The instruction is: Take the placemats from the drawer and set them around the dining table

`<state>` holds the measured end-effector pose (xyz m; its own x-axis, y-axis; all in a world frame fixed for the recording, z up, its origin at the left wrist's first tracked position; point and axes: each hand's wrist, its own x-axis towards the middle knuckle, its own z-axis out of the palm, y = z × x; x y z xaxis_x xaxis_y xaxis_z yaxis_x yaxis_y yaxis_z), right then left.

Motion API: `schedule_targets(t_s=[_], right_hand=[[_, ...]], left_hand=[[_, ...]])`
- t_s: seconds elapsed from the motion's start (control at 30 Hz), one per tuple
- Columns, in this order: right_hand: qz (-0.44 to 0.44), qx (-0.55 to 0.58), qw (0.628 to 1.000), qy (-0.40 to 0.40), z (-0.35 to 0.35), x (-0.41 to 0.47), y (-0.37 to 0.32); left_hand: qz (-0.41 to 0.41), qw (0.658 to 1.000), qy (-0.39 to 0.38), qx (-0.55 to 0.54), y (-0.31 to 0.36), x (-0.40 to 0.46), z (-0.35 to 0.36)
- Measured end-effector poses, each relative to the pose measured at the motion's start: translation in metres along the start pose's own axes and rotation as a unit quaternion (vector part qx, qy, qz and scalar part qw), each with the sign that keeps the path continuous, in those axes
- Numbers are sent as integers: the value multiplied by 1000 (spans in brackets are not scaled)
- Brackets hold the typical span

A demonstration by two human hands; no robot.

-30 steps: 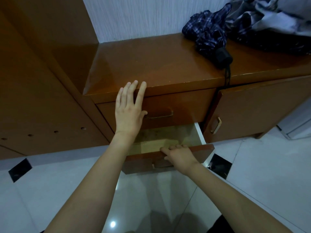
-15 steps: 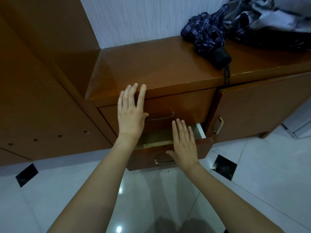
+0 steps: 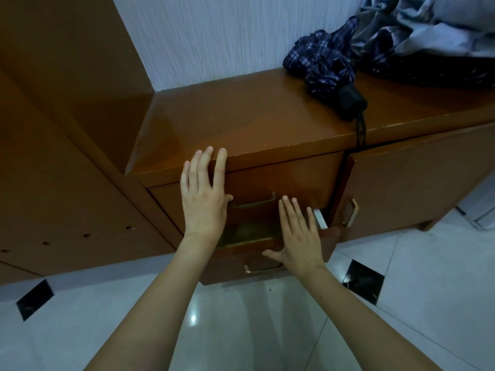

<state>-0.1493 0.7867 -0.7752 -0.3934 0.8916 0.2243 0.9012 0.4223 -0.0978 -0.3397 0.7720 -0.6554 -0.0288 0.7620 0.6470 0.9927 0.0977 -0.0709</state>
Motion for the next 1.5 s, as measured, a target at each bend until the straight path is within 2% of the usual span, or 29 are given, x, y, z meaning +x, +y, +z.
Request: schedule_targets(t_s=[0.17,0.4,0.53,0.77,1.1,1.3,1.4,1.5], right_hand=[[17,33,998,56,7,5,-4],[38,112,968,222,31,30,-19],[59,143,960,234,39,24,-24],[72,139,973,168,28,18,-28],[73,67,992,76,-1,2,-27],[47,83,995,-11,-43,0,-22],[55,137,987,-68,-77,0,-25],[62,175,982,-36,-122,-2,-28]], left_hand=[[-4,1000,9,0,0,1,1],[0,1000,16,7,-1,1,4],[2,1000,15,9,-3,1,4],[-4,1000,-12,3,-1,1,-1],[-25,998,-61,-13,3,1,-10],[-31,988,-147,-43,3,9,-36],[-27,975,-214,-49,2,14,-55],[-18,962,-264,-72,1,28,-80]])
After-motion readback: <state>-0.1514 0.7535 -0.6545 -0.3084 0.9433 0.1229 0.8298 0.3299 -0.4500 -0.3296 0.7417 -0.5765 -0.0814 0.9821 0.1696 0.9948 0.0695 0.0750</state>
